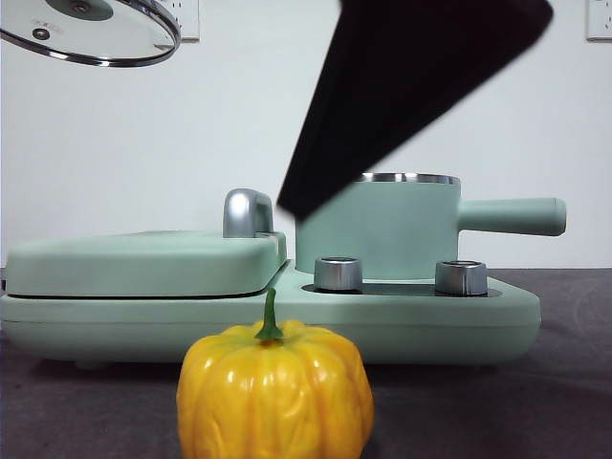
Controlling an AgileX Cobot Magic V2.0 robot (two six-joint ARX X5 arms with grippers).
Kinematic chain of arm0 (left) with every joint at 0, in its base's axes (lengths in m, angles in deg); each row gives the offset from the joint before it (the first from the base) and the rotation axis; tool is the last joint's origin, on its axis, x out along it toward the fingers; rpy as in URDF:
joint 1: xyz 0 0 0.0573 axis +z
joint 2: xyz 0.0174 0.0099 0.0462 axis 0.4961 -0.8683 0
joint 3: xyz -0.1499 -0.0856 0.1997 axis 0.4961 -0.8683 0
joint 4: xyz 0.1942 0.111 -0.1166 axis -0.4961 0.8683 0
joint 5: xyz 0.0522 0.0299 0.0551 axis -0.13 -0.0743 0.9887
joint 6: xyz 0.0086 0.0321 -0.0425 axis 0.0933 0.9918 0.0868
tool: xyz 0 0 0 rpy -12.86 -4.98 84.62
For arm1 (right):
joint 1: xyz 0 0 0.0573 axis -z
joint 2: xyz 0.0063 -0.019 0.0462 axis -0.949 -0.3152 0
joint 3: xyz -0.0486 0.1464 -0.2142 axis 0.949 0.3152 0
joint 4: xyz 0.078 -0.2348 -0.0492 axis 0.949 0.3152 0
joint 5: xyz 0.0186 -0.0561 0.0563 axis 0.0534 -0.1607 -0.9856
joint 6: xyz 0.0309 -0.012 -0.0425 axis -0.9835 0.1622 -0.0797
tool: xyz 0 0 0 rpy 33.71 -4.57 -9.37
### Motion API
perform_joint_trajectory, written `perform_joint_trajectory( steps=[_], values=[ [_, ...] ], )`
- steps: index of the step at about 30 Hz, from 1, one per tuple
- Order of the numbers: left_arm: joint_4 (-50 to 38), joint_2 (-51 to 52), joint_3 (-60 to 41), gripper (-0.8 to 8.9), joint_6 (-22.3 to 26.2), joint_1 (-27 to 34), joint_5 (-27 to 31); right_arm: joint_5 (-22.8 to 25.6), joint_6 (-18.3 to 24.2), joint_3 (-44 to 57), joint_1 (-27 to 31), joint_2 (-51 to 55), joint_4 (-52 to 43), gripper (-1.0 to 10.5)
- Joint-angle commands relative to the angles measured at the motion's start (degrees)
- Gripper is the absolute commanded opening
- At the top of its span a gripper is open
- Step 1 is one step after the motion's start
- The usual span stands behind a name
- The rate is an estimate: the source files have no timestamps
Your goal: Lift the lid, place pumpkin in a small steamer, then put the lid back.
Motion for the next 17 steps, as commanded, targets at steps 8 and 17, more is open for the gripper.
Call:
perform_joint_trajectory(
  steps=[8, 17],
  values=[
    [-1.2, 0.0, 1.1, 0.14, -0.2, -0.2, 0.0, 0.5, 0.5, -1.1, -1.4, -6.8, -2.6, 4.4],
    [-1.2, 0.0, 1.1, 0.14, -0.2, -0.2, 0.0, 0.7, 0.4, -1.1, -1.4, -12.6, -6.6, 4.7]
  ],
)
